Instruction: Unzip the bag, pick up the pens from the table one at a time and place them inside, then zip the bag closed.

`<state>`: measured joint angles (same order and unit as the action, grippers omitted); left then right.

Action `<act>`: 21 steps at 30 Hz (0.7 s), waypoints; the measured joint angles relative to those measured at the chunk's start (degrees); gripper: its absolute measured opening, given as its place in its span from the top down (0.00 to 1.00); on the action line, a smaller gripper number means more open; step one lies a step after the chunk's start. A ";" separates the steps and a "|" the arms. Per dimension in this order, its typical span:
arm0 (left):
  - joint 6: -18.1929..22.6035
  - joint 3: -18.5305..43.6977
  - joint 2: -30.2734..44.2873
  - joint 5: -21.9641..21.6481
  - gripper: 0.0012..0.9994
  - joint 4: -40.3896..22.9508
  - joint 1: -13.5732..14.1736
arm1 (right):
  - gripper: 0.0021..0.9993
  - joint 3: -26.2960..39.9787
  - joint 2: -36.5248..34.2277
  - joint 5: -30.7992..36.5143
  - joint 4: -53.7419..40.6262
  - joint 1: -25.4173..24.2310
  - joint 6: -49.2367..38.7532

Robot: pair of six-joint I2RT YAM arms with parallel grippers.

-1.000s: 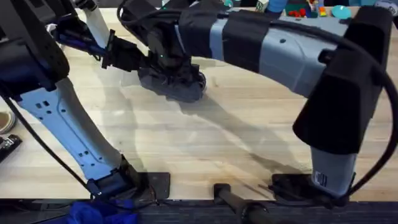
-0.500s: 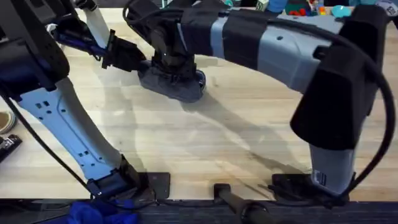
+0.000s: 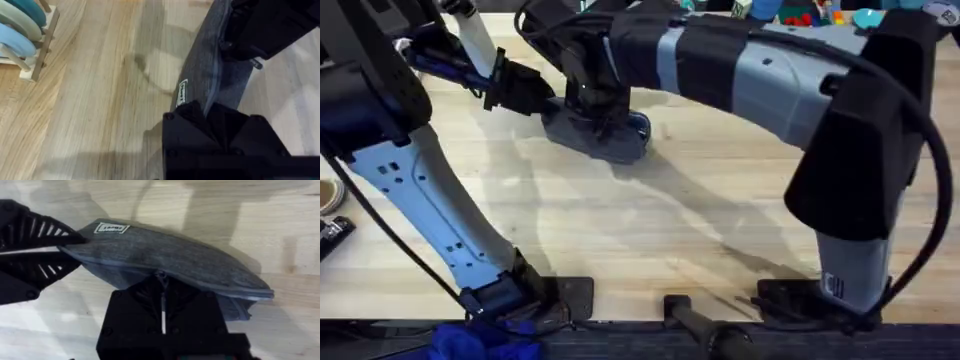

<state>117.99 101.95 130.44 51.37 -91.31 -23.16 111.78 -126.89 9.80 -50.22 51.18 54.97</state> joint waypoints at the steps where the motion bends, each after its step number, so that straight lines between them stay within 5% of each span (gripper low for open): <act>1: 0.00 0.00 0.00 0.00 0.96 -0.02 0.00 | 0.96 0.28 0.00 -0.07 -0.28 0.01 -0.24; 21: 0.00 0.00 -0.01 0.28 0.96 -0.04 -0.02 | 0.97 9.39 -1.77 2.00 -11.64 0.91 -3.19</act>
<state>117.99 101.95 130.43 51.66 -91.35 -23.18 121.17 -128.66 11.81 -61.87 52.09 51.78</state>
